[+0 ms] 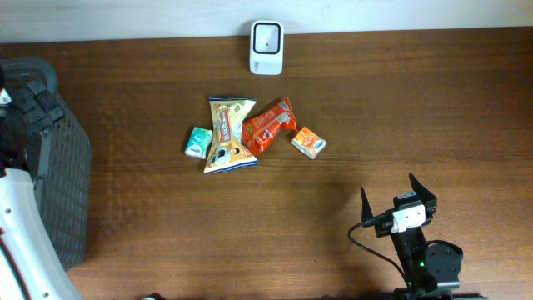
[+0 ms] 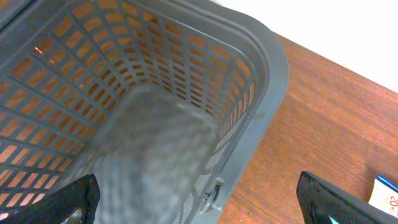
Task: Scan the item barcode
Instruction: 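Move the left gripper back over the basket, then raise the right gripper and move it toward the orange box, then grasp the orange box with the right gripper and lift it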
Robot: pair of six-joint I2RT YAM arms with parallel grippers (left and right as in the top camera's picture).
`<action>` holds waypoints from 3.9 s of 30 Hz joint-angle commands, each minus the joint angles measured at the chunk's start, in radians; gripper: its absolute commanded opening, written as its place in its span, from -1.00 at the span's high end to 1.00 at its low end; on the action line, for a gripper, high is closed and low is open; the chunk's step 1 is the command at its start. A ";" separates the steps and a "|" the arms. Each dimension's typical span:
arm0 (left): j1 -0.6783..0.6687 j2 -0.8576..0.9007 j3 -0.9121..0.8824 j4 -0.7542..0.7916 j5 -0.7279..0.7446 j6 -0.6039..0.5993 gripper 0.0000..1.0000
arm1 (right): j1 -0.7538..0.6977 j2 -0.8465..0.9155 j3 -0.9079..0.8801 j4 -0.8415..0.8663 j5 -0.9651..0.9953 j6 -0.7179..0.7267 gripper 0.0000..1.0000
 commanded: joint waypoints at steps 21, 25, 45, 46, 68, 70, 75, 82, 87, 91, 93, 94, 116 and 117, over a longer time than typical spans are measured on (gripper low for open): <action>0.004 0.005 0.002 -0.002 -0.007 -0.012 -0.98 | 0.002 -0.008 -0.008 0.069 -0.086 0.005 -0.97; 0.004 0.005 0.003 -0.002 -0.007 -0.012 -0.98 | 0.000 -0.007 -0.008 0.153 -0.193 0.015 -0.97; 0.004 0.005 0.003 -0.003 -0.007 -0.012 -0.98 | 0.141 1.171 1.151 -0.594 -0.253 -0.148 -0.97; 0.004 0.005 0.003 -0.003 -0.007 -0.012 -0.98 | 0.185 1.249 1.230 -0.674 -0.153 -0.158 -0.97; 0.003 0.005 0.003 -0.003 -0.007 -0.012 -0.98 | 0.603 1.935 1.464 -0.780 0.521 -0.023 -0.33; 0.004 0.005 0.003 -0.003 -0.007 -0.012 -0.98 | 0.618 1.978 1.464 -0.744 0.605 0.004 -0.33; 0.004 0.005 0.003 -0.003 -0.007 -0.012 -0.98 | 0.608 2.039 1.463 -0.721 0.691 0.009 -0.33; 0.004 0.005 0.003 -0.003 -0.007 -0.012 -0.98 | 0.600 2.065 1.461 -0.720 0.655 0.033 -0.19; 0.004 0.005 0.002 -0.003 -0.007 -0.012 -0.98 | 0.588 2.075 1.455 -0.700 0.653 0.035 -0.09; 0.004 0.005 0.003 -0.003 -0.007 -0.012 -0.98 | 0.573 2.079 1.442 -0.683 0.653 0.035 0.05; 0.004 0.005 0.003 -0.003 -0.007 -0.012 -0.99 | 0.567 2.082 1.442 -0.682 0.653 0.035 0.06; 0.004 0.005 0.002 -0.003 -0.007 -0.012 -0.98 | 0.567 2.086 1.442 -0.679 0.653 0.035 0.06; 0.004 0.005 0.003 -0.003 -0.007 -0.012 -0.98 | 0.568 2.119 1.430 -0.661 0.610 0.072 0.92; 0.004 0.005 0.003 -0.003 -0.007 -0.012 -0.98 | 0.568 2.118 1.431 -0.666 0.585 0.072 0.92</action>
